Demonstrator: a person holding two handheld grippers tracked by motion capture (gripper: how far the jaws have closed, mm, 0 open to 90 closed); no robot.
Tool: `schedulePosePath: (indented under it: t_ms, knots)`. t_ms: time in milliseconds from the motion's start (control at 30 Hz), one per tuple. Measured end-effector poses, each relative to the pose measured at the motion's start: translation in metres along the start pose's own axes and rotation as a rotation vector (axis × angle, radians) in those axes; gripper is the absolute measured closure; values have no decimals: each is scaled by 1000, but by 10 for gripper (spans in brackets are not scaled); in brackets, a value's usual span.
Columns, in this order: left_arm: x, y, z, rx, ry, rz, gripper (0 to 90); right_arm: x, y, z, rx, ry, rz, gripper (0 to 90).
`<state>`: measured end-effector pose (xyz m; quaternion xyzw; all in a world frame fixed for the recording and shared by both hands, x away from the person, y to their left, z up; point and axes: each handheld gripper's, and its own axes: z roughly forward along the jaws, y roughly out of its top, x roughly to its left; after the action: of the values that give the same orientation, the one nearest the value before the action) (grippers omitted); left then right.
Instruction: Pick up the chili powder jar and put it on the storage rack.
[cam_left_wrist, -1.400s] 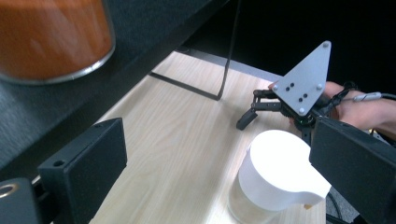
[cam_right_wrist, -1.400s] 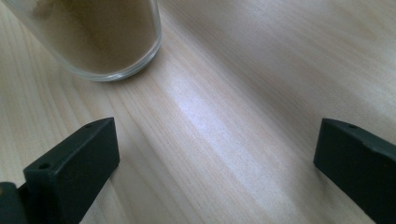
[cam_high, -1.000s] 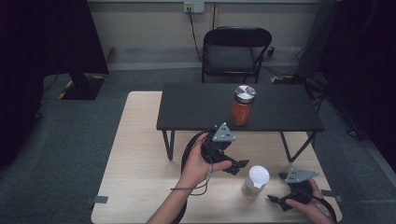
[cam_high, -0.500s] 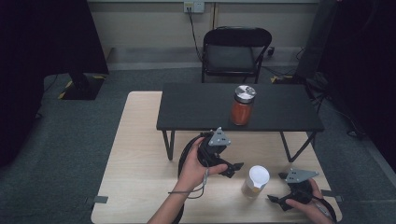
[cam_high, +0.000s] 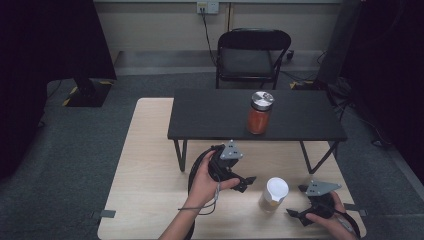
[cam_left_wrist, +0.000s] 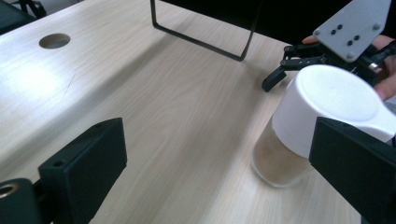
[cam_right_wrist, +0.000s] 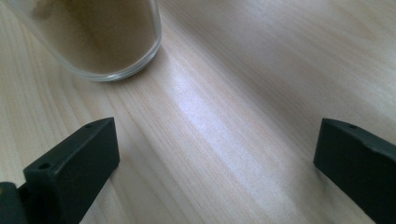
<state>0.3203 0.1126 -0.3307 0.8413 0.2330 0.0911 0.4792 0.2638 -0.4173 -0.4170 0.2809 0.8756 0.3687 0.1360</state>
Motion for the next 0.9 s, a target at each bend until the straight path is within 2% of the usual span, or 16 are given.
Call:
schedulePosePath:
  t_ms: [900]
  knots:
    - [8,-38,-2,25,55,-50,37,0,0,0,0,0,0,0]
